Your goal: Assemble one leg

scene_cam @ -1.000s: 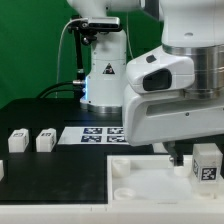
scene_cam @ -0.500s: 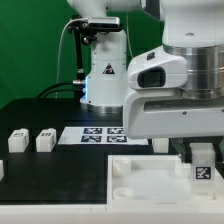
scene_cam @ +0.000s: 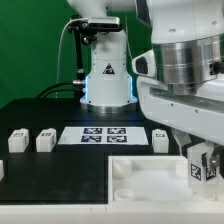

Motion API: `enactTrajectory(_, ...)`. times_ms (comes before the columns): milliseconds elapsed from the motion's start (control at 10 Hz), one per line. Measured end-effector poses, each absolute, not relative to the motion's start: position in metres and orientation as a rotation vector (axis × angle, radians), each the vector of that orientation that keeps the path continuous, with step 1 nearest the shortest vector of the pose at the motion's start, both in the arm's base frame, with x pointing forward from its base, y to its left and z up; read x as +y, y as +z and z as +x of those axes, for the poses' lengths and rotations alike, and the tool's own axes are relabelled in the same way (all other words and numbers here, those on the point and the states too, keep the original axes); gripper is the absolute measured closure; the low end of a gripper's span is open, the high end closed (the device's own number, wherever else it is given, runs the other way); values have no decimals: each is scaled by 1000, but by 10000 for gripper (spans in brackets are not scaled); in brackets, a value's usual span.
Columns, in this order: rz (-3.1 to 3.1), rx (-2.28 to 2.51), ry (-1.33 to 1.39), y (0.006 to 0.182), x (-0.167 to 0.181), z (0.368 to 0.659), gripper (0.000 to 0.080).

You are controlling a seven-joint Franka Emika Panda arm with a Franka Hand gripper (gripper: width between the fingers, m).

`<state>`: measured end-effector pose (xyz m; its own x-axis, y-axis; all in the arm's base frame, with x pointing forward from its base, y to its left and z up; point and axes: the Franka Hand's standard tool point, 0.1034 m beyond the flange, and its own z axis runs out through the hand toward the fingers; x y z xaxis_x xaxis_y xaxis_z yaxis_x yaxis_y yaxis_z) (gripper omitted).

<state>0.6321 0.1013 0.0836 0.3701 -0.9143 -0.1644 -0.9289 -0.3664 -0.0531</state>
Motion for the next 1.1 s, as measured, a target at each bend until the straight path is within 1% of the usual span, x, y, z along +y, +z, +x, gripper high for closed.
enactTrajectory(200,-2259,1985,194,83,104,630,506)
enactTrajectory(300,-2198,2067,206,84,107,629,506)
enactTrajectory(400,-2229,2031,203,84,106,629,506)
enactTrajectory(500,-2263,1990,200,83,107,629,410)
enactTrajectory(600,-2322,1934,202,82,108,627,410)
enactTrajectory(700,-2529,1693,226,80,111,620,238)
enactTrajectory(800,-2728,1372,230,80,110,621,168)
enactTrajectory(1100,-2914,883,203,80,110,622,151)
